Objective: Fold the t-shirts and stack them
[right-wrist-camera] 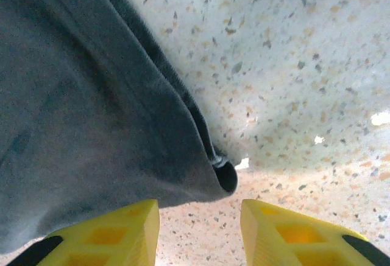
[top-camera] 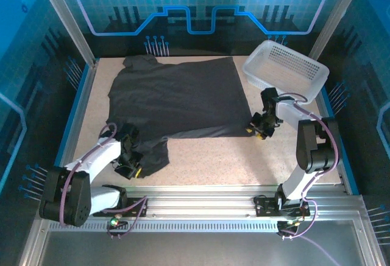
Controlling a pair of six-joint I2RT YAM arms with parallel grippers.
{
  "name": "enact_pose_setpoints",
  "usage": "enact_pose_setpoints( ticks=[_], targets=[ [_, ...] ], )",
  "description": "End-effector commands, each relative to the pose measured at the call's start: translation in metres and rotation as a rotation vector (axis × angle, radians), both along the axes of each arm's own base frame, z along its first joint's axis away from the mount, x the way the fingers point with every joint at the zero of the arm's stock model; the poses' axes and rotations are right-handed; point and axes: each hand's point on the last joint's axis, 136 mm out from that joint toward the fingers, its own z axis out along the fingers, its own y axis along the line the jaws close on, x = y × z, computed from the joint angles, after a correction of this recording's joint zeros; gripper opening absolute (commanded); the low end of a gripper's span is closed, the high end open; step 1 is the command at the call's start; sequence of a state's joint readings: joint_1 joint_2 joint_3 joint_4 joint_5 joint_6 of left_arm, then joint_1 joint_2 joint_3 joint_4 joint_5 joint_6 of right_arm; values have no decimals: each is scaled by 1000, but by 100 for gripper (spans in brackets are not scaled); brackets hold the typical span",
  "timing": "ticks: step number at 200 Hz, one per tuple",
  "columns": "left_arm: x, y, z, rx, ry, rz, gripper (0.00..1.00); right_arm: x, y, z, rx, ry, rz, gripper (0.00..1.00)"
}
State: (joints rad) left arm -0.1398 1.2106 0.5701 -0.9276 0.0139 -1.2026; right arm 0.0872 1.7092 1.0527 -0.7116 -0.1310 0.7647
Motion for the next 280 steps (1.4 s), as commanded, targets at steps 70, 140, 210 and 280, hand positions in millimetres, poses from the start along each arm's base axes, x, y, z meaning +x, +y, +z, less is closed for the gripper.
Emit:
enact_pose_setpoints(
  ticks=[70, 140, 210, 280],
  targets=[
    [-8, 12, 31, 61, -27, -18, 0, -6, -7, -21, -36, 95, -50, 28],
    [-26, 21, 46, 97, -49, -2, 0, -28, -22, -9, -115, 83, -6, 0],
    [-40, 28, 82, 120, -147, 28, 0, -79, -11, 24, -124, 64, 131, 0],
    [91, 10, 165, 94, -535, -81, 0, -45, 9, 54, -72, -17, 142, 0]
  ],
)
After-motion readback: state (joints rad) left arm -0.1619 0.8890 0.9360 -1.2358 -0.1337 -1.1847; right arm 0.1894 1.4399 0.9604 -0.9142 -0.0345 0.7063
